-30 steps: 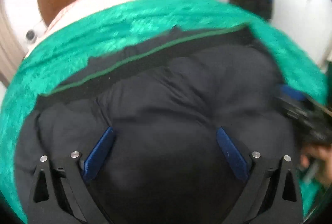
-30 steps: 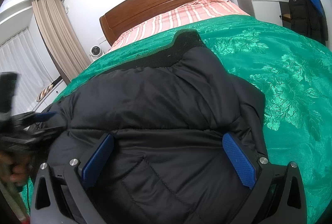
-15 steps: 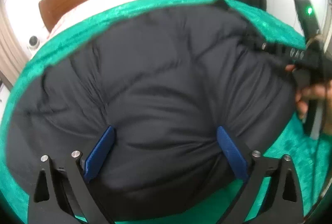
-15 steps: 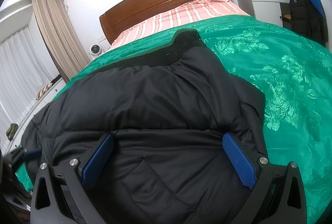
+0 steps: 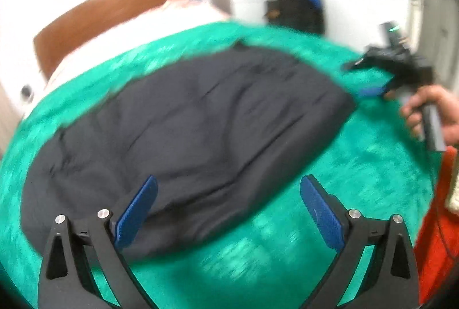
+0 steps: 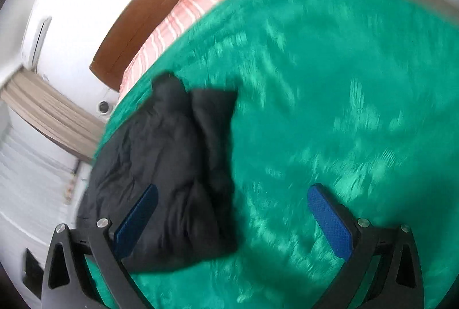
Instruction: Fold large clothes
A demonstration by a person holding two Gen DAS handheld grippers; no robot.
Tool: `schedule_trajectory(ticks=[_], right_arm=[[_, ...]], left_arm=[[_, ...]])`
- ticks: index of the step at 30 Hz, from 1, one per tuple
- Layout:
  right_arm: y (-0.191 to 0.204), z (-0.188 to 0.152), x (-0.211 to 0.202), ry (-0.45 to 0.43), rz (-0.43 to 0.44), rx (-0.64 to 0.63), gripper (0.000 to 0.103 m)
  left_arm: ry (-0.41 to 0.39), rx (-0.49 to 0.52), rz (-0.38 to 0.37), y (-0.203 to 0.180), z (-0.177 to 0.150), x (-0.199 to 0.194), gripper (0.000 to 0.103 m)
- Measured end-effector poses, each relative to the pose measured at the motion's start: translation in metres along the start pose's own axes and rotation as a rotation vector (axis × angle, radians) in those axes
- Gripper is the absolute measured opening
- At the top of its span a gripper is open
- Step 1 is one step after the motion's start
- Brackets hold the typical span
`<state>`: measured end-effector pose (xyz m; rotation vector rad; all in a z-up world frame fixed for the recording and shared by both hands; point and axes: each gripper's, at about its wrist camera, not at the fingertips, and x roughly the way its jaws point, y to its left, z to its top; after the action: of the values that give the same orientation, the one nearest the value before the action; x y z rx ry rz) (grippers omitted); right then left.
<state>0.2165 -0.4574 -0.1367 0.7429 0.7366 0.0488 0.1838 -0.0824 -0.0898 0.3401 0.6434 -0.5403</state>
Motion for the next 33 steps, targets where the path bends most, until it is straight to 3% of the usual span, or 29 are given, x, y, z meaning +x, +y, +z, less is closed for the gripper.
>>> schedule_trajectory(ticks=[2,4,6,8,9,10,11,13,15,19,21,23,25,28,31,33], right_arm=[[0.008,-0.001,0.006,0.008,0.061,-0.013,0.103],[0.022,0.002,0.021,0.042,0.132,-0.04,0.103],[0.03,0.006,0.049,0.117,0.098,-0.074,0.103],[0.034,0.007,0.068,0.125,0.055,-0.074,0.101],[0.037,0.01,0.071,0.135,0.073,-0.069,0.094],[0.041,0.012,0.077,0.179,0.141,-0.049,0.05],[0.045,0.014,0.082,0.233,0.229,0.011,0.037],[0.068,0.02,0.071,0.21,0.223,-0.05,0.031],[0.106,0.024,0.049,0.166,0.258,-0.137,0.031],[0.199,0.02,0.016,0.091,0.24,-0.329,0.03],[0.255,0.005,0.007,0.065,0.22,-0.443,0.03],[0.297,-0.01,0.006,0.042,0.188,-0.54,0.03],[0.34,-0.035,0.01,0.022,0.152,-0.643,0.03],[0.392,-0.081,0.028,0.011,0.13,-0.772,0.03],[0.432,-0.14,0.06,0.009,0.109,-0.926,0.031],[0.45,-0.192,0.092,0.022,0.095,-1.041,0.031]], left_arm=[[0.007,0.068,-0.035,-0.018,0.007,0.022,0.1],[0.079,0.082,-0.069,-0.025,0.003,0.051,0.1],[0.172,0.065,-0.082,-0.027,-0.004,0.083,0.1],[0.179,0.041,-0.094,-0.027,-0.004,0.091,0.102],[0.188,0.013,-0.113,-0.024,-0.001,0.092,0.102],[0.193,-0.018,-0.141,-0.021,0.001,0.091,0.102],[0.197,-0.048,-0.172,-0.015,0.003,0.091,0.102],[0.2,-0.095,-0.225,-0.004,0.006,0.093,0.102],[0.197,-0.162,-0.28,0.005,0.011,0.092,0.102],[0.186,-0.255,-0.345,0.025,0.02,0.089,0.102],[0.193,-0.34,-0.413,0.049,0.026,0.074,0.1],[0.129,-0.421,-0.467,0.085,0.025,0.037,0.1],[0.06,-0.455,-0.432,0.125,0.019,-0.002,0.1],[-0.011,-0.549,-0.309,0.203,-0.004,-0.056,0.101],[-0.013,-0.664,-0.153,0.265,-0.038,-0.084,0.101],[-0.012,-0.735,-0.112,0.294,-0.055,-0.091,0.101]])
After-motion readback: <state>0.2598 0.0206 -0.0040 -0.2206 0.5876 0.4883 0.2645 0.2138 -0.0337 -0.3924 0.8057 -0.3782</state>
